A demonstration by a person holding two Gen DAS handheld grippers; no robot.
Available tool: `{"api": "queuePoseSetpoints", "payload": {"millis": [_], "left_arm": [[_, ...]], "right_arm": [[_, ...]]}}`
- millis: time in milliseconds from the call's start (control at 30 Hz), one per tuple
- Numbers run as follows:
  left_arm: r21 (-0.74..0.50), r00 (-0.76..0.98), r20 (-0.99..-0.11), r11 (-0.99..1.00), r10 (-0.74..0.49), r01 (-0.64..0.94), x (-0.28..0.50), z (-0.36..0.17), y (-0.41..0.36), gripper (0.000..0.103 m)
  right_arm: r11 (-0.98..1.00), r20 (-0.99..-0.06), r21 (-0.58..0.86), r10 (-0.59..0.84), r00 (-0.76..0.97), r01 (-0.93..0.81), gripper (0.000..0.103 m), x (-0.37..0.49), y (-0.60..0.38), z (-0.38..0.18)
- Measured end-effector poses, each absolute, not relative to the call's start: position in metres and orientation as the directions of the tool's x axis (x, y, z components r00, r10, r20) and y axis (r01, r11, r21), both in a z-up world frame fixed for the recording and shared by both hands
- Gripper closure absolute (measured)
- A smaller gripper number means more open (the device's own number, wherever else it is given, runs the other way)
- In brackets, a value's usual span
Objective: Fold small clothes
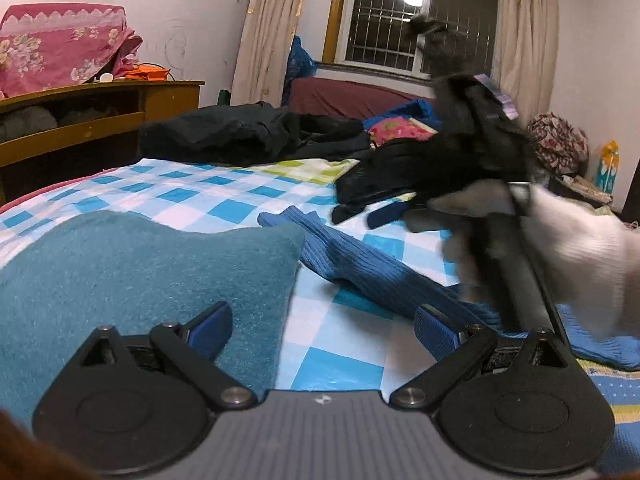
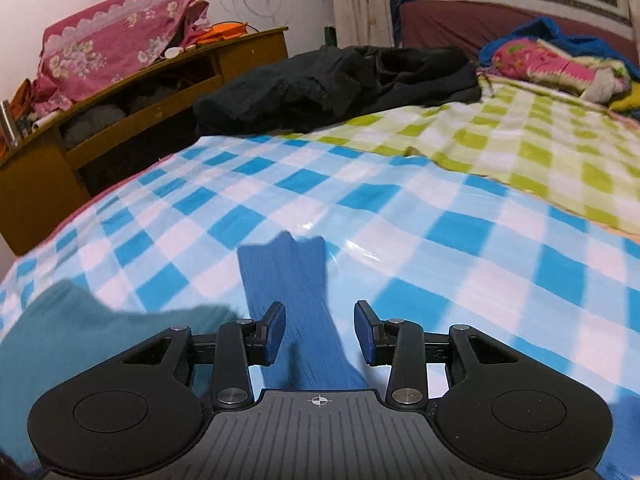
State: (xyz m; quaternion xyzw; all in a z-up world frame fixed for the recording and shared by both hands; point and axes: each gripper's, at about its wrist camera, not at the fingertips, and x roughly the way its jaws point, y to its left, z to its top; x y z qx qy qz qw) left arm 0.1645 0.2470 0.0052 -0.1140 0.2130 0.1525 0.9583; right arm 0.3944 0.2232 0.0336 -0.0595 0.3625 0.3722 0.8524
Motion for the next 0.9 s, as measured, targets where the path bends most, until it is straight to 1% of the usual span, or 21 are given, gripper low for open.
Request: {"api": "queuePoseSetpoints", "payload": {"millis": [300, 400, 433, 467, 500, 533, 567, 700, 900], "left_arm": [[-0.162, 0.871, -0.434, 0.931, 0.229, -0.326, 0.161, 0.004, 0.248, 0.0], [-0.154, 0.87, -0.433, 0.932, 0.234, -0.327, 0.161, 0.004, 0.246, 0.0], [-0.151, 0.87, -0.433, 0.933, 0.235, -0.327, 0.161, 0.003, 0.246, 0.0], [-0.151, 0.871, -0.432, 0.933, 0.235, -0.327, 0.161, 0.004, 0.246, 0.0], [-0.153, 0.872, -0.431, 0.933, 0.233, -0.325, 0.16, 0.004, 0.246, 0.0], [-0.155, 0.873, -0.43, 0.933, 0.231, -0.323, 0.159, 0.004, 0.246, 0.0], [-0.158, 0.874, -0.428, 0.934, 0.229, -0.321, 0.159, 0.004, 0.247, 0.0], [-0.161, 0.881, -0.417, 0.936, 0.223, -0.313, 0.156, 0.004, 0.245, 0.0], [-0.186, 0.891, -0.408, 0.937, 0.201, -0.297, 0.155, 0.01, 0.237, 0.0]], "right_arm": [[0.719, -0.687, 0.255, 0.605, 0.402, -0.647, 0.066, 0.42, 0.26, 0.011], [0.694, -0.693, 0.238, 0.612, 0.381, -0.68, 0.066, 0.414, 0.269, 0.01], [0.689, -0.697, 0.218, 0.606, 0.383, -0.692, 0.07, 0.412, 0.273, 0.01], [0.691, -0.711, 0.194, 0.588, 0.386, -0.696, 0.082, 0.412, 0.278, 0.008], [0.699, -0.725, 0.183, 0.571, 0.386, -0.691, 0.091, 0.413, 0.282, 0.007], [0.715, -0.74, 0.178, 0.55, 0.386, -0.677, 0.097, 0.415, 0.284, 0.006], [0.72, -0.74, 0.179, 0.548, 0.391, -0.67, 0.097, 0.415, 0.283, 0.007], [0.73, -0.688, 0.196, 0.578, 0.439, -0.655, 0.097, 0.408, 0.258, 0.032], [0.77, -0.574, 0.272, 0.611, 0.545, -0.577, 0.097, 0.398, 0.168, 0.095]]}}
